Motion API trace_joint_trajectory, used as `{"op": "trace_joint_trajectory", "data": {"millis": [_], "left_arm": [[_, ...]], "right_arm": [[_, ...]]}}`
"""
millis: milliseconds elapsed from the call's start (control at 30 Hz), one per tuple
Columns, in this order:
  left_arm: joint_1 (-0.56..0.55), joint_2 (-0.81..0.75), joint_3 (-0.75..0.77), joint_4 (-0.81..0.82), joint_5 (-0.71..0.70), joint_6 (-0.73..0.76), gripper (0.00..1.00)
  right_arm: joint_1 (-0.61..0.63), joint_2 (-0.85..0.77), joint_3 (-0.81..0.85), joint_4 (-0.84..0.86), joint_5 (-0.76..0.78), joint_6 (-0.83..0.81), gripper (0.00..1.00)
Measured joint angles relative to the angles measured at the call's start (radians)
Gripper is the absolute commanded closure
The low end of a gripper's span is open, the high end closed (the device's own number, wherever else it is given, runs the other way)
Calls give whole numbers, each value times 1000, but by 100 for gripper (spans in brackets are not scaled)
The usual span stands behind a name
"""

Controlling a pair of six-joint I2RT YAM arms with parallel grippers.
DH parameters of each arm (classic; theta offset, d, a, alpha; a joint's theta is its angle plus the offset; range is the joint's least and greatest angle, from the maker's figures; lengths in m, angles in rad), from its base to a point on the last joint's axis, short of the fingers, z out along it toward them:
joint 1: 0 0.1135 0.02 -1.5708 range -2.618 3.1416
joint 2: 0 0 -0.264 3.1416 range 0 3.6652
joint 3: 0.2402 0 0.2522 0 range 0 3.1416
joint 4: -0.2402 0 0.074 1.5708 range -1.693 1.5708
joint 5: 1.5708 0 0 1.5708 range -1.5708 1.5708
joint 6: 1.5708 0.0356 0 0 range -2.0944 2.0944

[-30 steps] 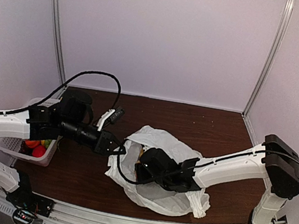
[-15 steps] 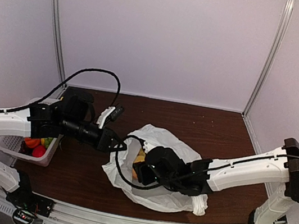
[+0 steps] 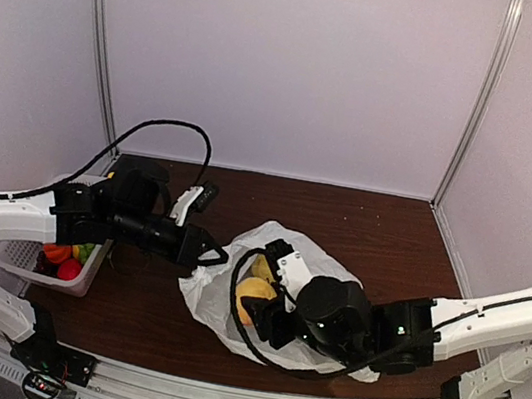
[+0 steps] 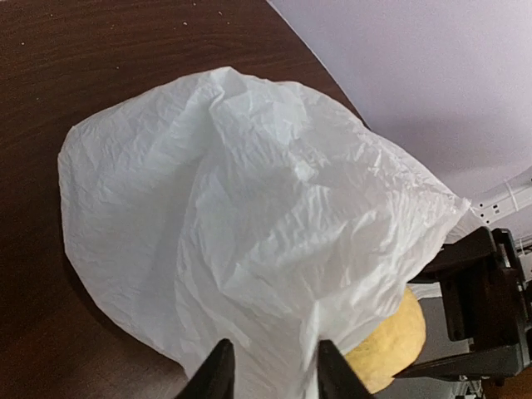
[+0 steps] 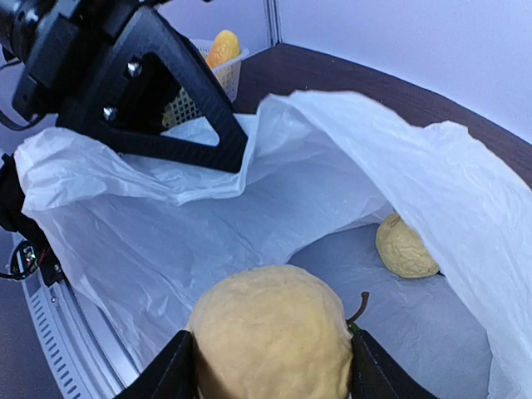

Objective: Untie the knot of the plastic bag and take out the fruit
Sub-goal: Pick up the fake fruit from the takeout bag, then pass from the right arm to the left

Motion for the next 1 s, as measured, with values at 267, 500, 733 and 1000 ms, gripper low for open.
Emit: {"op": "trace_joint_trajectory", "data": {"millis": [267, 500, 733, 1000], "left_arm": [[0, -62, 96, -103, -87, 20, 10], [-3, -113, 249, -131, -52, 32, 9], [-38, -67, 311, -49, 85, -3, 5], [-61, 29, 323, 63, 209, -76, 3]], "right_arm": [[8, -182, 3, 35, 50, -47, 43], [8, -258, 34, 99, 82, -160, 43], [8, -265, 90, 166, 92, -296, 43], [8, -230, 155, 198, 84, -393, 43]]}}
